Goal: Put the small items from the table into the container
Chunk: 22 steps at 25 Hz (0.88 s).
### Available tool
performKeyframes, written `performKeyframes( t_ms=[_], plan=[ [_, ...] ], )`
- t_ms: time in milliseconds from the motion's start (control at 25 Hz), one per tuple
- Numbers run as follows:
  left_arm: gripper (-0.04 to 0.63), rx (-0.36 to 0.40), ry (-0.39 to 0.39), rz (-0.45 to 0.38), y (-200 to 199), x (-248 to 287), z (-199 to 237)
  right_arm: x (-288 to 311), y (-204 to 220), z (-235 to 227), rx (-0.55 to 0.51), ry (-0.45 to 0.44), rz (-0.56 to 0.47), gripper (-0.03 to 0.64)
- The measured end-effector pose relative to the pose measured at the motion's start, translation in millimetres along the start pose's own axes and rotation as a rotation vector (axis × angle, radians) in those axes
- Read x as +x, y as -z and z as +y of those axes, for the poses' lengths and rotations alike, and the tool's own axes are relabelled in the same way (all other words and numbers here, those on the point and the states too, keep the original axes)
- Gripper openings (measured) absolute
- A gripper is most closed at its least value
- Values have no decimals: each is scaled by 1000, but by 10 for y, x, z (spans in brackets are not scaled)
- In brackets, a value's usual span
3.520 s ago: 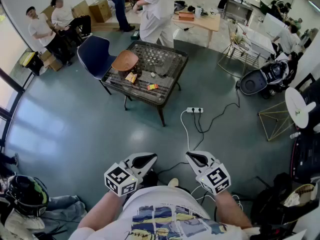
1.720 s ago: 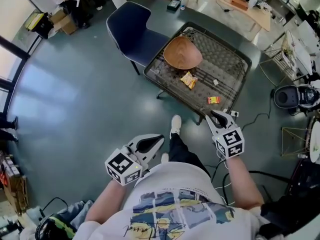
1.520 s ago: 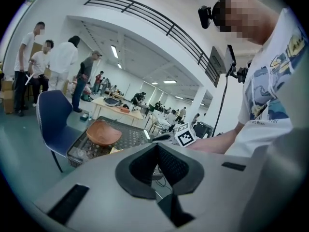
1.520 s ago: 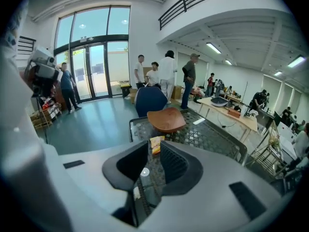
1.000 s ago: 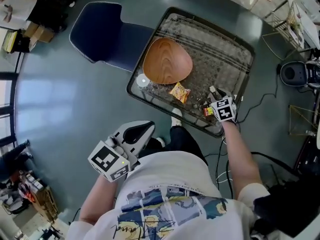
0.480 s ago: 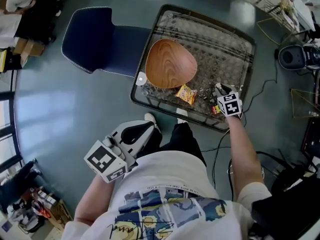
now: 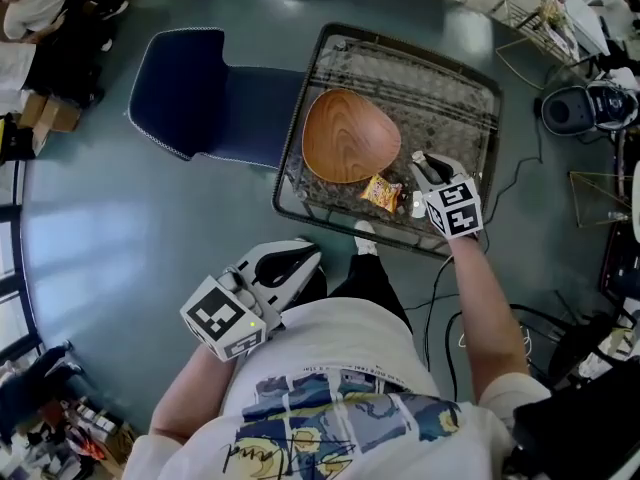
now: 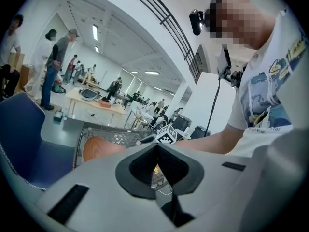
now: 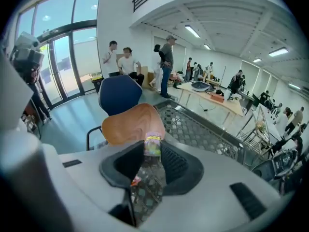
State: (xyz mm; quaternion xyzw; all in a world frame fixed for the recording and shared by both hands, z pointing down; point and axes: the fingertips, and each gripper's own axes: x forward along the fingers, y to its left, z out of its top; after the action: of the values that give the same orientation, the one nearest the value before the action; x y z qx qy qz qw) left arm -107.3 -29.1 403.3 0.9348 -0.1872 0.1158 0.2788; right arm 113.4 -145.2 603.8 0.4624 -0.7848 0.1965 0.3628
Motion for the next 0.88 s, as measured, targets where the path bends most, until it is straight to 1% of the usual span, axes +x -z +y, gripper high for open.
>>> performKeyframes(
  t_ms=[200, 320, 520, 720, 880],
  plan=[
    [9, 9, -4, -12, -11, -194, 87, 319, -297, 383, -17, -53, -9, 114],
    [9, 4, -23, -19, -6, -335, 188, 560, -358, 547, -10, -76, 8, 114],
    [9, -12, -67, -36, 33, -526, 367, 965, -460, 741, -26, -98, 27, 114],
    [9, -39, -115, -50, 91, -720, 497, 1399, -438, 919, -53, -125, 97, 114],
    [9, -51, -153, -47, 159, -808, 582, 1737, -347, 933, -91, -132, 162, 114]
  ],
)
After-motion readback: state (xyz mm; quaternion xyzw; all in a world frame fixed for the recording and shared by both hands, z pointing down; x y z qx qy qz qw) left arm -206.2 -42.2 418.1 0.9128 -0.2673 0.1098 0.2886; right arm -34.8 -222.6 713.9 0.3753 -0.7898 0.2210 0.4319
